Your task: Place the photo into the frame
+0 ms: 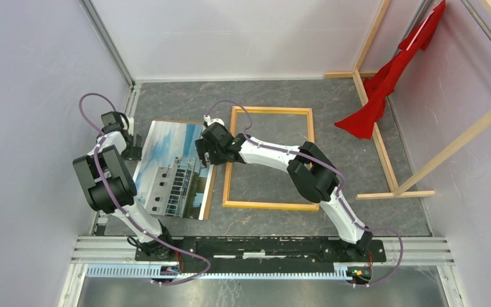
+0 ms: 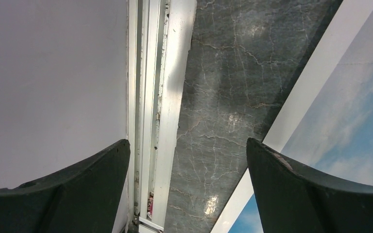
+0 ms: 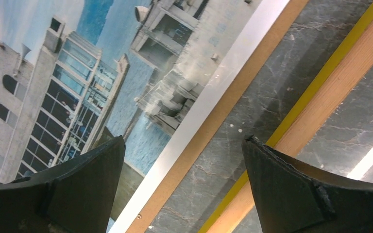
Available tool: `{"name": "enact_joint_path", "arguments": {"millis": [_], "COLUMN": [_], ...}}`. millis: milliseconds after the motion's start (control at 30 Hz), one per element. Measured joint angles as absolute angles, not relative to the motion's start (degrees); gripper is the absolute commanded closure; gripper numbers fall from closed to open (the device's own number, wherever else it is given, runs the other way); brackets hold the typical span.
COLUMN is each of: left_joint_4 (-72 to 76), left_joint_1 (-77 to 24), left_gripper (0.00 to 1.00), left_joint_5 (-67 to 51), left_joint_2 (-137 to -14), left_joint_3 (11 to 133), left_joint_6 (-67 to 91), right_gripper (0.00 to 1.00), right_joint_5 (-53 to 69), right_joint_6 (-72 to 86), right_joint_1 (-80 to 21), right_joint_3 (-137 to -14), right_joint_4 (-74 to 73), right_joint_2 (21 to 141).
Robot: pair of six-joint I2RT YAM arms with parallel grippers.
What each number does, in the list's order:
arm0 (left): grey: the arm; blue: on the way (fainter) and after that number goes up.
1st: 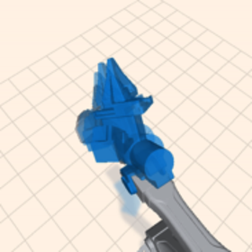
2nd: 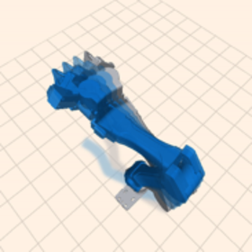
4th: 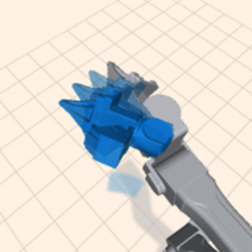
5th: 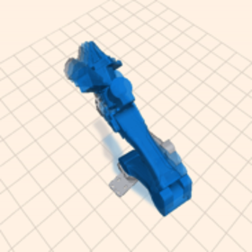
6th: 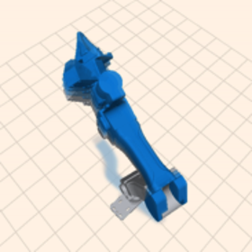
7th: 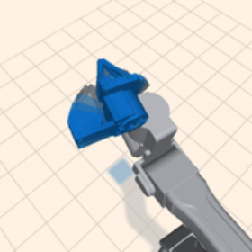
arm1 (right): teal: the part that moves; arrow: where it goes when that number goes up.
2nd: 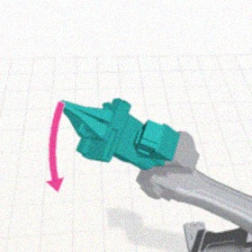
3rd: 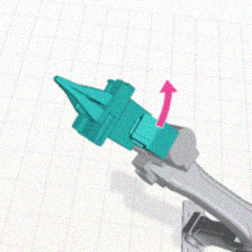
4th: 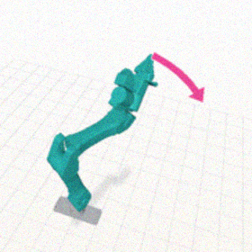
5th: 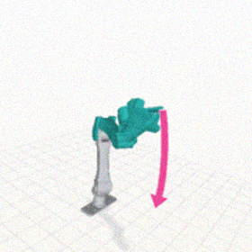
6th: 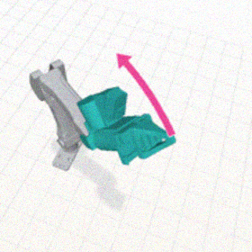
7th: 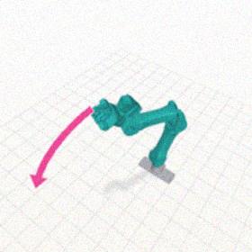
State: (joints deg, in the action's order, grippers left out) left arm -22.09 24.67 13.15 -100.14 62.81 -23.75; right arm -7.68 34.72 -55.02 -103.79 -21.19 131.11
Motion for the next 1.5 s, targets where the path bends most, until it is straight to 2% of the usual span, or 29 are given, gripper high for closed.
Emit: {"name": "enact_joint_path", "arguments": {"millis": [467,900,1200,1500], "left_joint_4": [-20.93,-19.64,-20.56,-21.78], "left_joint_1": [23.62,19.70,18.02,21.34], "left_gripper": [0.06,0.07,0.05,0.06], "left_joint_5": [8.58,7.33,7.16,12.21], "left_joint_2": [-100.14,-100.12,-98.70,-97.97], "left_joint_3": [61.45,60.71,60.12,68.90], "left_joint_6": [-23.68,-23.59,-22.87,-22.90], "right_gripper": [0.02,0.02,0.02,0.02], "right_joint_5": [-7.53,1.48,2.90,3.66], "right_joint_6": [36.86,43.44,45.28,45.87], "right_joint_1": [-52.75,-51.66,-51.55,-51.22], "right_joint_3": [-100.42,-97.97,-96.16,-93.45], "right_joint_4": [-18.83,-10.09,-7.11,-3.73], "right_joint_2": [130.34,130.41,130.10,129.16]}}
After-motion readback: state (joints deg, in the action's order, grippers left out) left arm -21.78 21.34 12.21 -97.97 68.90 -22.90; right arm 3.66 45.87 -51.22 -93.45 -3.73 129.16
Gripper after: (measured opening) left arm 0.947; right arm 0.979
